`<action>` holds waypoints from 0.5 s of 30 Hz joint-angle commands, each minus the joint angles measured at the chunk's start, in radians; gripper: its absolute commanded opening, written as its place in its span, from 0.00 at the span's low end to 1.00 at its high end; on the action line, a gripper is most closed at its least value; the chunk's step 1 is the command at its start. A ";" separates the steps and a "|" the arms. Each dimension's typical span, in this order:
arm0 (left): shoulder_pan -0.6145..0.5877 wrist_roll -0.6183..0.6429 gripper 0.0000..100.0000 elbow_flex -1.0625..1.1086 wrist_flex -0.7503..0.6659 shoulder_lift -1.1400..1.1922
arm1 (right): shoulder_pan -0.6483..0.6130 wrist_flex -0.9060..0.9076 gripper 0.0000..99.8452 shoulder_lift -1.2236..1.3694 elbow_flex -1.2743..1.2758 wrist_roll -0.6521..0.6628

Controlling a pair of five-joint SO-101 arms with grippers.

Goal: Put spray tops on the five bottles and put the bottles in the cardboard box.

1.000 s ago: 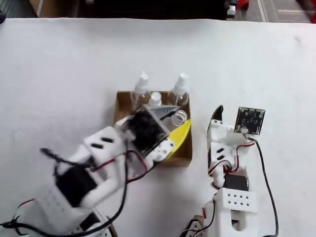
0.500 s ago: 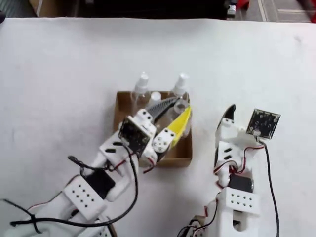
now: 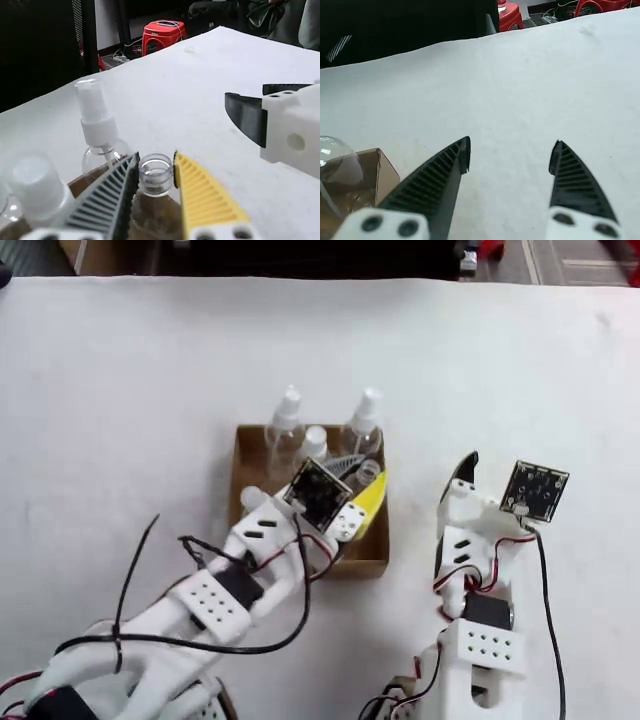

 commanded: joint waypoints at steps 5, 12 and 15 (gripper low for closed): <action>0.010 0.005 0.02 0.035 -0.034 -0.002 | 0.007 -0.022 0.23 -0.004 -0.011 -0.005; 0.039 0.003 0.03 0.052 -0.029 -0.002 | 0.005 -0.022 0.23 -0.004 -0.011 -0.005; 0.041 0.011 0.08 0.034 0.035 -0.002 | 0.005 -0.022 0.23 -0.004 -0.011 -0.005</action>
